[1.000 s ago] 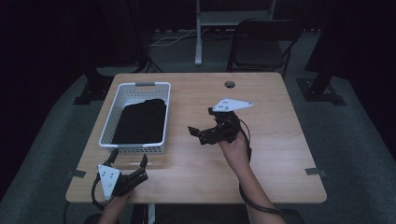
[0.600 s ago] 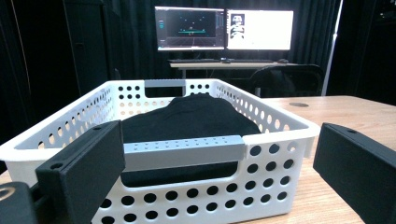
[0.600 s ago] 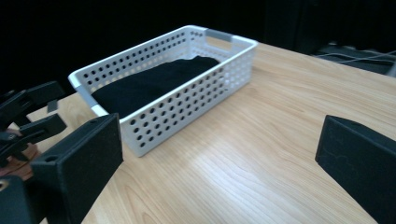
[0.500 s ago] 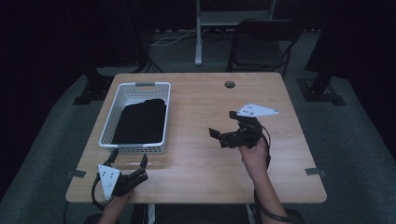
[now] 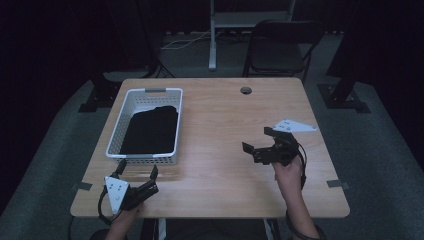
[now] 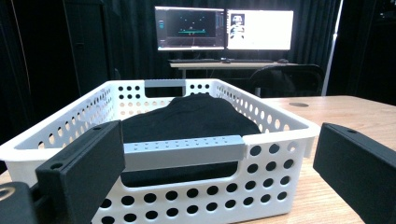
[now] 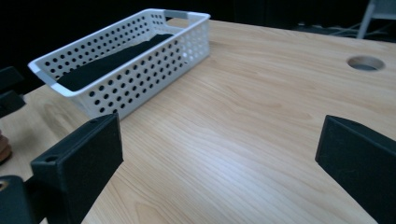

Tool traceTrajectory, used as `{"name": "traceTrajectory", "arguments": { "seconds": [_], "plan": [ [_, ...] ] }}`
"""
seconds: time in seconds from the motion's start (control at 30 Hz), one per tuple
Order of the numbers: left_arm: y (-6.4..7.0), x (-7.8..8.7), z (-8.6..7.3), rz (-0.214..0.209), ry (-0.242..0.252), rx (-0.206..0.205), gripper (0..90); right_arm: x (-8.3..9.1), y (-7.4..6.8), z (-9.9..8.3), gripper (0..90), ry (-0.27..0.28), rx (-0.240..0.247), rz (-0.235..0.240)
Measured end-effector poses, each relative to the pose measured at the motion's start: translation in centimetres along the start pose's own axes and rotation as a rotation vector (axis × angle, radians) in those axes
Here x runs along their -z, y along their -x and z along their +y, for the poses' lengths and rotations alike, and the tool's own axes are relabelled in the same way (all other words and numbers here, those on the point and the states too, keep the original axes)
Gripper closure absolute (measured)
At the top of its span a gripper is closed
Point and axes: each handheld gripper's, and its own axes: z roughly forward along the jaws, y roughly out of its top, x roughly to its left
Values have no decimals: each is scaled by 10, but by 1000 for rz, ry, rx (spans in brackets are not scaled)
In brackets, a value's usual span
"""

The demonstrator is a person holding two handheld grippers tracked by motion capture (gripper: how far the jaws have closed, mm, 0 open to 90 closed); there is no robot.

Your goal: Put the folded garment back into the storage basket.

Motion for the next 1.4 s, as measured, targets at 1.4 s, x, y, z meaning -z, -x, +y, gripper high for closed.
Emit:
{"name": "traceTrajectory", "arguments": {
  "seconds": [1.4],
  "plan": [
    [0,0,0,1,0,0,34,37,41,-92,9,-11,-158,-265]
  ]
}}
